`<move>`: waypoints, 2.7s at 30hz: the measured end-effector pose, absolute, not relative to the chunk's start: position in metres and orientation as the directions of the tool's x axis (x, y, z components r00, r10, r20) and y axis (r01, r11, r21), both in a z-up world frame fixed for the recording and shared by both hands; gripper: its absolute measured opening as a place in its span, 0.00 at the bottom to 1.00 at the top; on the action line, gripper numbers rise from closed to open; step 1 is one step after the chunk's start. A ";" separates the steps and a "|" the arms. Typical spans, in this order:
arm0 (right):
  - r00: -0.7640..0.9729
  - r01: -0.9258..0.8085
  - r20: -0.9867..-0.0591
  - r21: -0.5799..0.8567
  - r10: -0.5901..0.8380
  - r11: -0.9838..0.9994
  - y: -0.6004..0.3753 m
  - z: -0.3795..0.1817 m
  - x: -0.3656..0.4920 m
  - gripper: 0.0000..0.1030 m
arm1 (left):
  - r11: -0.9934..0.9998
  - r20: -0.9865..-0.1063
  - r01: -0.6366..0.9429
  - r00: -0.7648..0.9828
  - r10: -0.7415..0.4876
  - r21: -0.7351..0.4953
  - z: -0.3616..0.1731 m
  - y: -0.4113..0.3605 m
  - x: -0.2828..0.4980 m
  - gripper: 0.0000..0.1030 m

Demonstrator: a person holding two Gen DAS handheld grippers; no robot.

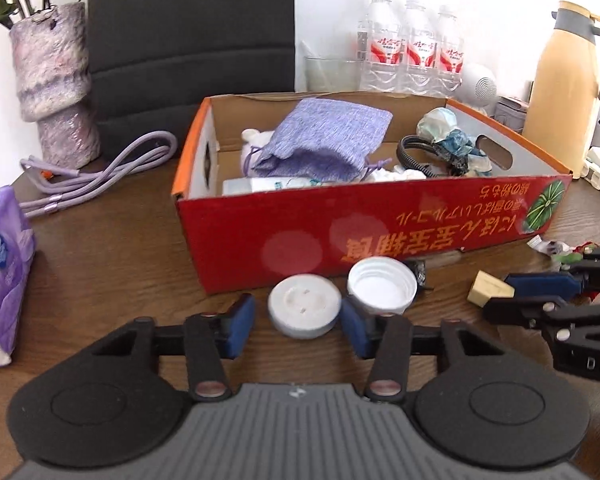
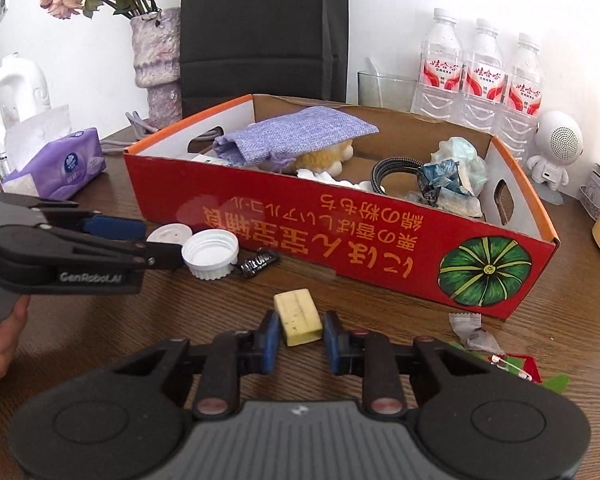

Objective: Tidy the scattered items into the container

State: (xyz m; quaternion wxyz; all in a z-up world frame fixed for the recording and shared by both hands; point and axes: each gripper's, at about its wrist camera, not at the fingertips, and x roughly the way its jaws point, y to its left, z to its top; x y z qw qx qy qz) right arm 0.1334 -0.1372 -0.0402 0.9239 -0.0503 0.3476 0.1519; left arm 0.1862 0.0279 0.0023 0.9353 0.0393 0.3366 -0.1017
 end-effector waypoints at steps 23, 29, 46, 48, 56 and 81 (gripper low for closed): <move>0.848 -0.124 -0.510 0.067 0.141 0.990 -0.156 0.021 -0.059 0.21 | 0.995 -0.394 0.094 0.914 -0.098 -0.029 0.065 -0.001 -0.067 0.39; 0.871 -0.096 -0.473 0.103 0.134 0.990 -0.150 0.015 -0.119 0.21 | 0.995 -0.339 0.095 0.936 -0.094 -0.014 0.070 -0.006 -0.122 0.39; 0.872 -0.036 -0.486 0.050 0.056 0.998 -0.181 -0.002 -0.166 0.20 | 0.994 -0.383 0.096 0.918 -0.105 -0.043 0.048 -0.005 -0.150 0.39; 0.867 -0.050 -0.490 0.090 0.088 0.995 -0.196 -0.004 -0.180 0.26 | 0.994 -0.401 0.092 0.910 -0.107 -0.057 0.043 -0.003 -0.147 0.39; 0.850 -0.044 -0.505 0.215 0.149 0.976 -0.260 -0.010 -0.199 0.48 | 0.992 -0.433 0.109 0.893 -0.123 -0.055 0.036 -0.009 -0.143 0.39; 0.820 -0.026 -0.569 0.058 0.055 0.998 -0.172 -0.010 -0.116 0.29 | 0.990 -0.454 0.112 0.880 -0.141 -0.091 0.053 0.002 -0.085 0.39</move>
